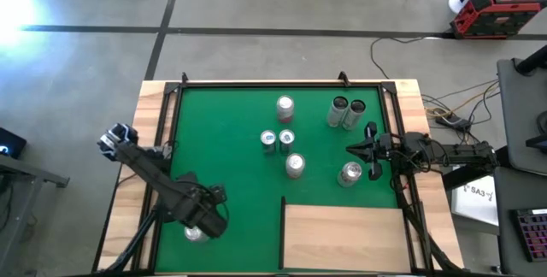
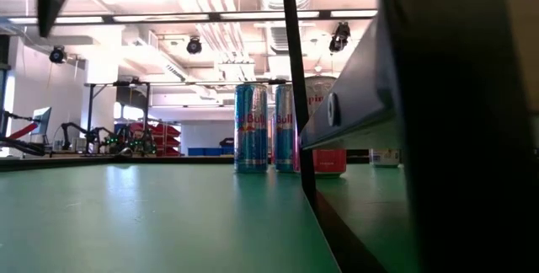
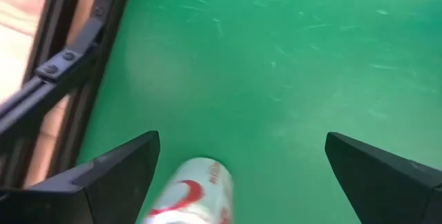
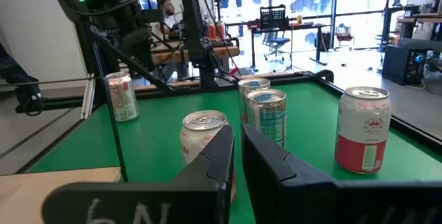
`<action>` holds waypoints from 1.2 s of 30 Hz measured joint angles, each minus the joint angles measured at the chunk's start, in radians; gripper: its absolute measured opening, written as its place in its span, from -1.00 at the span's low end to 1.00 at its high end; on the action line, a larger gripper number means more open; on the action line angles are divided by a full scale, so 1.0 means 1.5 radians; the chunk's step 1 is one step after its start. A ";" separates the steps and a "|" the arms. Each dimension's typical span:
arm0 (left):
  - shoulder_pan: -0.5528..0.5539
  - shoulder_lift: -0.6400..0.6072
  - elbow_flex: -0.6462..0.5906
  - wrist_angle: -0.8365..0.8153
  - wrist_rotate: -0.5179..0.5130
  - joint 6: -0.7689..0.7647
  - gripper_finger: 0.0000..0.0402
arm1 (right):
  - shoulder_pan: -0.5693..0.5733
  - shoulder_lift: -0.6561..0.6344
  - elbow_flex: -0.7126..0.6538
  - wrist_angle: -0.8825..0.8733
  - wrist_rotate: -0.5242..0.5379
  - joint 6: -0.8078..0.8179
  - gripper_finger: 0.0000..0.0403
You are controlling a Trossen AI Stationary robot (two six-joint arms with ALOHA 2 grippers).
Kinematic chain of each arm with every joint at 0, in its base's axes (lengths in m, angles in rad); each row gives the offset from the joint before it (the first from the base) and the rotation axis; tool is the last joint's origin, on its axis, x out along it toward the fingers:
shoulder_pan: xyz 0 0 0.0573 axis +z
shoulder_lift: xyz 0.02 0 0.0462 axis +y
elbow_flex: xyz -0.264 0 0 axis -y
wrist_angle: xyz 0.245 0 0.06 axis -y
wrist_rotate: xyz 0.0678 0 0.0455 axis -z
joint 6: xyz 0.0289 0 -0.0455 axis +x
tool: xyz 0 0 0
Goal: Place canned beverage on shelf
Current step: Move the left red-silver soda can to the center of the table
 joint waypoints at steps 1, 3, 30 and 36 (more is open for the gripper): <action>-0.007 -0.006 -0.010 0.000 0.000 -0.003 0.97 | 0.000 0.000 0.000 0.000 0.000 0.001 -0.89; -0.021 -0.015 -0.033 0.004 0.011 -0.006 0.96 | 0.000 0.000 0.000 0.000 0.000 0.000 -0.89; -0.096 -0.022 -0.120 0.228 0.094 0.182 0.92 | 0.000 0.000 0.000 0.000 0.000 0.001 -0.89; -0.097 -0.012 -0.120 0.272 0.126 0.207 0.81 | 0.000 0.000 0.000 0.000 0.000 0.001 -0.89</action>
